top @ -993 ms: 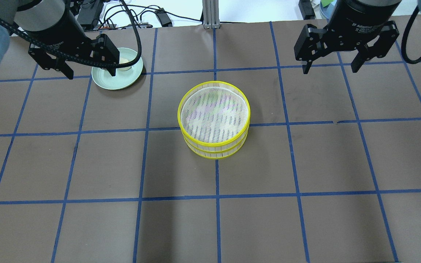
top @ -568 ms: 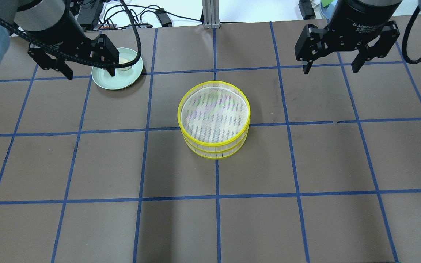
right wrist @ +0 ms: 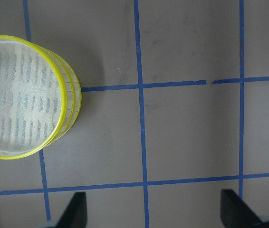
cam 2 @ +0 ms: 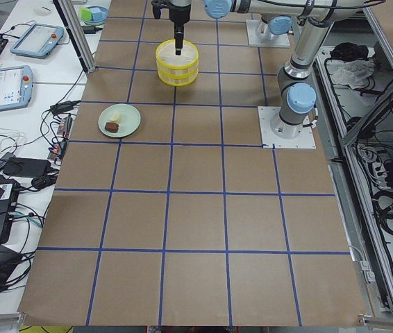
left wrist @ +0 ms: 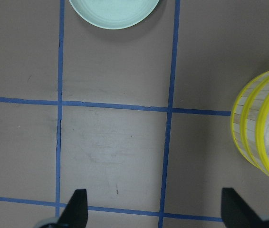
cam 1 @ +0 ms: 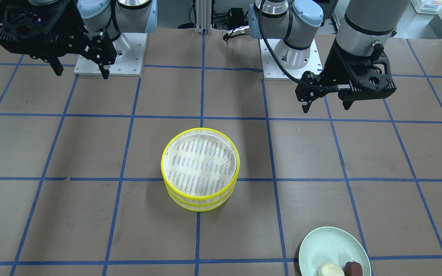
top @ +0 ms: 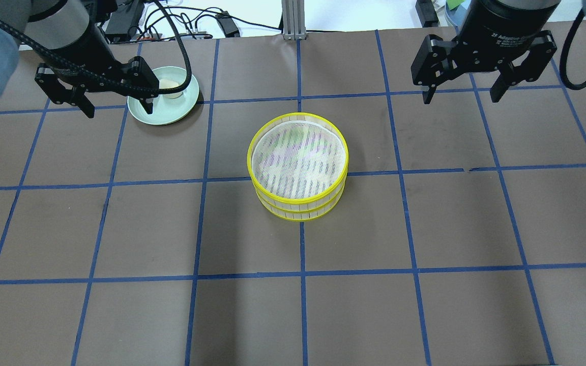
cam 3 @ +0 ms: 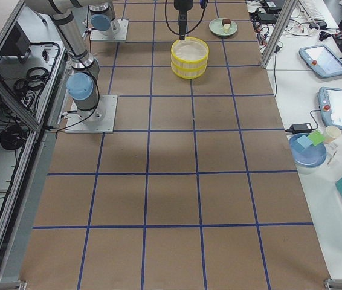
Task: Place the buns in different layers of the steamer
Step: 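Lower the left gripper toward the white bun on the green plate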
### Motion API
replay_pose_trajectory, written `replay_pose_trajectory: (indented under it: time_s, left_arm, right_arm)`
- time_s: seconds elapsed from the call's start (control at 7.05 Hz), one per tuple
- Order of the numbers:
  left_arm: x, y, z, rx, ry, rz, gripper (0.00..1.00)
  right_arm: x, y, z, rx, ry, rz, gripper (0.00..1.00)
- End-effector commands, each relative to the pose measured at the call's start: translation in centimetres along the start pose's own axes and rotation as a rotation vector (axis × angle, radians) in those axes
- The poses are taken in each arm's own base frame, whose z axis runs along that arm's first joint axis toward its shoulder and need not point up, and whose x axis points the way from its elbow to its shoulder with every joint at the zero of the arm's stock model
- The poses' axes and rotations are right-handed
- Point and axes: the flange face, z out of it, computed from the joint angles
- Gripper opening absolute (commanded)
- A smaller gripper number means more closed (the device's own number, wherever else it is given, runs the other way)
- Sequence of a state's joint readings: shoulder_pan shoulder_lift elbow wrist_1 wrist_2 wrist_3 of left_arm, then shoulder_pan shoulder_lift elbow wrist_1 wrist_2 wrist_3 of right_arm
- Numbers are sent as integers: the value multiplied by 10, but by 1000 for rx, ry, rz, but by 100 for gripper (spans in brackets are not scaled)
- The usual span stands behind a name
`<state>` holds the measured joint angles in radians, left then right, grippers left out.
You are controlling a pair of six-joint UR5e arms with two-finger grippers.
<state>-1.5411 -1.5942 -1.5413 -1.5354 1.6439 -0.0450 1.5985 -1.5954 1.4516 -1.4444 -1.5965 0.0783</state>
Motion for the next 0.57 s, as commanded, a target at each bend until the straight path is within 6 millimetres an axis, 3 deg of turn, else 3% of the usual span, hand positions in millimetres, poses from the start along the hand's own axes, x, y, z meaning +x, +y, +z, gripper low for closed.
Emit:
replay_pose_trajectory:
  time_s: [0.0, 0.43]
  left_arm:
    - [-6, -2, 7, -7, -7, -14, 100]
    - [-9, 1, -1, 14, -4, -18, 100]
  right_arm:
    - [0, 0, 1, 1, -3, 0, 100]
    - [-1, 1, 2, -6, -7, 0, 100]
